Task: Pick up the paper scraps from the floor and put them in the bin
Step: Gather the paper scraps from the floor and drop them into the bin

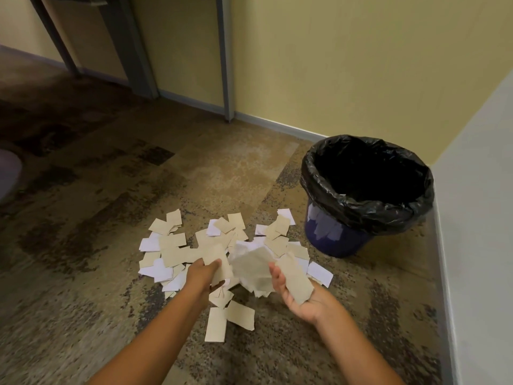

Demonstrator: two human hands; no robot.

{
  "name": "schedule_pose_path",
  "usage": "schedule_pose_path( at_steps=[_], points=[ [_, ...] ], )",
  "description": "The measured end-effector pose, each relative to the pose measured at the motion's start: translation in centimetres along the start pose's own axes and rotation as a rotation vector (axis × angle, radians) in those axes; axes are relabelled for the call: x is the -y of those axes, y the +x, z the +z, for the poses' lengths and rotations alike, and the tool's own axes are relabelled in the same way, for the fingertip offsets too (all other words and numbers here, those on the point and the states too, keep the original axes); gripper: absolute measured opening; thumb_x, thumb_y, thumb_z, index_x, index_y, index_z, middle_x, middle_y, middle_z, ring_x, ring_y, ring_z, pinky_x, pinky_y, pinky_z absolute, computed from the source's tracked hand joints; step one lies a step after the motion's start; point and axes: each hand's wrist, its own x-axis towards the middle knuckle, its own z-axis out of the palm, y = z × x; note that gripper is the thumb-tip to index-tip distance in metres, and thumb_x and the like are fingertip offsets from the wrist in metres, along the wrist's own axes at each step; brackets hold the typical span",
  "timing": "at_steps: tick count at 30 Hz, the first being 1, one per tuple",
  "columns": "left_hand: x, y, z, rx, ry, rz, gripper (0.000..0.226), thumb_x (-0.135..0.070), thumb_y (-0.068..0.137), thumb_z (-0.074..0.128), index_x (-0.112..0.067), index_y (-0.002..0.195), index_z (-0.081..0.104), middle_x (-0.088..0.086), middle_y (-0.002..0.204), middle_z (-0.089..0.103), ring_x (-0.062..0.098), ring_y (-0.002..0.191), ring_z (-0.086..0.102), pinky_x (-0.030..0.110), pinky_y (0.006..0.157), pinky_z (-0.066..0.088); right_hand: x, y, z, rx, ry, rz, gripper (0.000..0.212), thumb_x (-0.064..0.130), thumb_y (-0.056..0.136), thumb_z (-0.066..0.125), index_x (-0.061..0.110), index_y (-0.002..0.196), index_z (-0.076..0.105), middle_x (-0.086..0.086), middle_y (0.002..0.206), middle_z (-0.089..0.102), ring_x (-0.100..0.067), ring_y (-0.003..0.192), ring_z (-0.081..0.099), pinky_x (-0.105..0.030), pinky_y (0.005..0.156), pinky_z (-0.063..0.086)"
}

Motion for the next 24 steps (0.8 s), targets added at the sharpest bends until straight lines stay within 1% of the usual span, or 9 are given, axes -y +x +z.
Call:
schedule_pose_path(
  at_steps=[3,10,13,16,17,19,21,23,24],
  points=[
    [-0.2,0.3,-0.1,0.005,-0.039,-0.018,0.031,-0.009,0.093,0.054,-0.001,0.123,0.049,0.021,0.122,0.052,0.031,0.101,0.05,0.039,0.068,0.053,1.8,-1.6,2.3,0.103,-0.006,-0.018,0.032,0.008,0.08,0.051,-0.018,0.095,0.061,-0.024,0.083,0.066,-0.028,0.056,0.066,-0.028,0.046,0.057],
    [0.4,0.1,0.4,0.005,-0.036,-0.053,0.033,-0.009,0.093,0.055,0.0,0.124,0.049,0.016,0.111,0.049,0.031,0.099,0.047,0.037,0.063,0.052,8.7,-5.2,8.5,0.312,-0.009,-0.275,0.037,0.015,0.087,0.047,-0.018,0.091,0.064,-0.023,0.085,0.067,-0.026,0.059,0.067,-0.025,0.052,0.058],
    [0.6,-0.1,0.4,0.018,-0.044,-0.062,0.034,-0.008,0.093,0.055,0.001,0.125,0.048,0.016,0.112,0.049,0.031,0.1,0.046,0.037,0.063,0.052,12.3,-6.5,10.7,0.311,0.03,-0.426,0.041,0.018,0.097,0.04,-0.016,0.091,0.061,-0.024,0.08,0.066,-0.026,0.057,0.066,-0.026,0.048,0.057],
    [0.7,-0.1,0.4,0.028,-0.039,-0.057,0.037,-0.009,0.093,0.055,0.001,0.127,0.047,0.02,0.12,0.049,0.032,0.103,0.046,0.037,0.064,0.052,15.3,-7.4,12.1,0.284,0.137,-0.588,0.033,0.015,0.099,0.041,-0.01,0.093,0.06,-0.026,0.076,0.067,-0.029,0.064,0.067,-0.03,0.048,0.057],
    [0.7,-0.2,0.5,0.028,-0.037,-0.06,0.037,-0.009,0.093,0.055,0.001,0.127,0.047,0.022,0.124,0.048,0.033,0.103,0.045,0.037,0.064,0.052,16.0,-7.5,12.4,0.256,0.15,-0.647,0.031,0.014,0.1,0.04,-0.008,0.091,0.06,-0.025,0.073,0.068,-0.03,0.07,0.067,-0.032,0.05,0.059],
    [0.5,-0.4,0.8,0.032,-0.04,-0.083,0.036,-0.008,0.092,0.056,0.001,0.127,0.047,0.022,0.129,0.047,0.034,0.104,0.046,0.038,0.064,0.052,17.0,-7.1,13.0,0.171,0.08,-0.742,0.031,0.014,0.101,0.038,-0.006,0.09,0.058,-0.024,0.071,0.069,-0.032,0.083,0.066,-0.033,0.067,0.061],
    [0.4,-0.8,1.1,0.045,-0.057,-0.124,0.037,-0.006,0.092,0.055,0.0,0.128,0.047,0.021,0.126,0.047,0.036,0.108,0.046,0.04,0.064,0.053,17.9,-6.2,12.9,0.07,-0.051,-0.771,0.032,0.022,0.101,0.042,-0.007,0.105,0.055,-0.025,0.095,0.068,-0.034,0.106,0.062,-0.035,0.085,0.056],
    [-0.2,-1.2,1.7,0.07,-0.052,-0.134,0.036,-0.003,0.094,0.051,0.002,0.129,0.047,0.021,0.12,0.052,0.036,0.103,0.052,0.038,0.056,0.057,18.8,-5.3,12.0,0.007,-0.146,-0.731,0.052,0.04,0.097,0.045,0.001,0.132,0.043,-0.021,0.125,0.059,-0.033,0.118,0.057,-0.04,0.082,0.055],
    [-0.7,-1.4,2.1,0.088,-0.047,-0.124,0.034,-0.001,0.094,0.049,0.004,0.128,0.047,0.021,0.113,0.056,0.034,0.093,0.055,0.033,0.049,0.057,19.1,-5.0,11.2,-0.006,-0.139,-0.717,0.061,0.046,0.095,0.044,0.006,0.14,0.036,-0.02,0.131,0.055,-0.033,0.118,0.057,-0.044,0.082,0.054]
  ],
)
